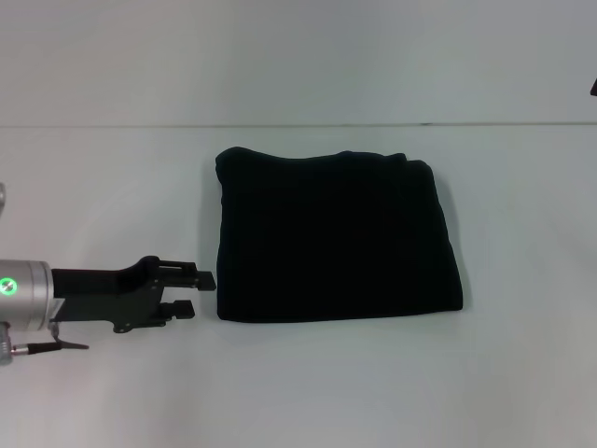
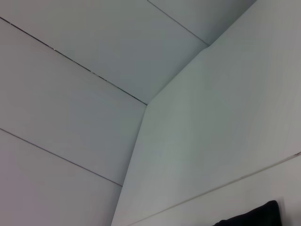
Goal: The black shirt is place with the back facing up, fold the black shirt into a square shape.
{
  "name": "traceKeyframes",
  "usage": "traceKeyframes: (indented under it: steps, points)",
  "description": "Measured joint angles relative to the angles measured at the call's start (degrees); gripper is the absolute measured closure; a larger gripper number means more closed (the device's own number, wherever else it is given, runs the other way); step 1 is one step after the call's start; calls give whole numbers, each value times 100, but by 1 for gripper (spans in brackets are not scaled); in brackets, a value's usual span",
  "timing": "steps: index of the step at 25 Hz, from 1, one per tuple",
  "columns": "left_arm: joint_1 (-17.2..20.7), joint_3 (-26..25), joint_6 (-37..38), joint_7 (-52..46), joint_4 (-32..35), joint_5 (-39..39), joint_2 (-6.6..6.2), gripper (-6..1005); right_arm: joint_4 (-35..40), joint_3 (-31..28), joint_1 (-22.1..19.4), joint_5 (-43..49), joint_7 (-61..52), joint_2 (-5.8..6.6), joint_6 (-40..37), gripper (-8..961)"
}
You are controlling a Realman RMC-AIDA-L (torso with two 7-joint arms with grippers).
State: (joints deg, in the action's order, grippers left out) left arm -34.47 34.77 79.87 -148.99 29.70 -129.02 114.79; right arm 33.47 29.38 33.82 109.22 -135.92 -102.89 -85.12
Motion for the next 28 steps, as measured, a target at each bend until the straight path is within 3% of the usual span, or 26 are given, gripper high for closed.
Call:
traceKeyframes:
  steps: [3,10,22,28]
  points:
    - [-5,43,-124,55,-36,-2,58,420,-3,-3,5,0,-2,2,-2,74]
    - [-140,114,-308,251,-81,-1,224,444,-2,-15,4,-13,-4,5,-5,74]
    - [-192,325,-551,254,-133,-9,188,486,1,-38,-22,-39,-72,35,-23,74]
    - [-262,566,-769,269,-159,-10,231,507,-2,-38,-5,-42,-75,35,-37,74]
